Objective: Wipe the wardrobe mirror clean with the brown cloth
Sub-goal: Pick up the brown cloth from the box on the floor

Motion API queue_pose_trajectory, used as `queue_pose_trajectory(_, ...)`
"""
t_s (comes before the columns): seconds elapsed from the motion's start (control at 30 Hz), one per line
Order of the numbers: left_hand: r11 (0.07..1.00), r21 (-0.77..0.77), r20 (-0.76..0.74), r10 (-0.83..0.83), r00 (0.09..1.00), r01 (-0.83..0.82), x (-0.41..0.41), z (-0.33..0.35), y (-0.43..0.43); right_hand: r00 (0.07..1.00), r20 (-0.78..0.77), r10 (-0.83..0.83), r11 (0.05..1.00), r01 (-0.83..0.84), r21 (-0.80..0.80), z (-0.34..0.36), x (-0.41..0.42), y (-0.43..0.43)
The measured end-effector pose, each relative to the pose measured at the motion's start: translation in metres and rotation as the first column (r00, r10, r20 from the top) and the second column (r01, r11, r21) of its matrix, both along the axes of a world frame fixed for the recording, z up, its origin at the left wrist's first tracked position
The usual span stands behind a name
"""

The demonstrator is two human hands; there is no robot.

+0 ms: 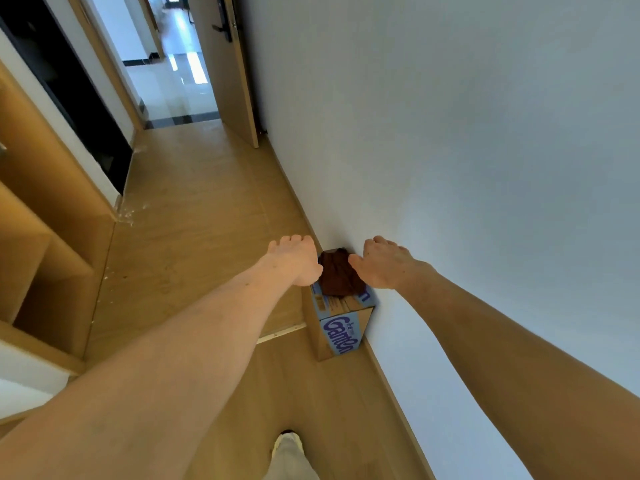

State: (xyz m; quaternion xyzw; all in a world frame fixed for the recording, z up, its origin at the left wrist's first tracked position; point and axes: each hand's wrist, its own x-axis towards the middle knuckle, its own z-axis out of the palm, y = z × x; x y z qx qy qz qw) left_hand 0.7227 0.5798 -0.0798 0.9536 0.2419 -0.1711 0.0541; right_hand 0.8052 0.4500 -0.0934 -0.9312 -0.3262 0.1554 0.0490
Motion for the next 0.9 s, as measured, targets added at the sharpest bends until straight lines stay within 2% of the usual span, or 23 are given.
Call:
queue_pose_trajectory(0.23, 0.996, -0.038, -0.049, -0.077, 0.996, 0.075, 0.066, -0.02, 0.087, 0.994, -0.072, -0.082, 0.996, 0.079, -0.035, -0.03, 0.051, 0.084)
queue_pose_trajectory(0.53, 0.987, -0.121, -0.136, -0.121, 0.983, 0.105, 0.132, -0.086, 0.134, 0.973, -0.166, -0.158, 0.986, 0.146, -0.083, -0.085, 0.108, 0.123)
queue_pose_trajectory(0.9, 0.979, -0.191, -0.162, -0.105, 0.981, 0.074, 0.21, -0.163, 0.163, 0.944, -0.312, -0.108, 0.986, 0.062, -0.155, -0.166, 0.181, 0.15)
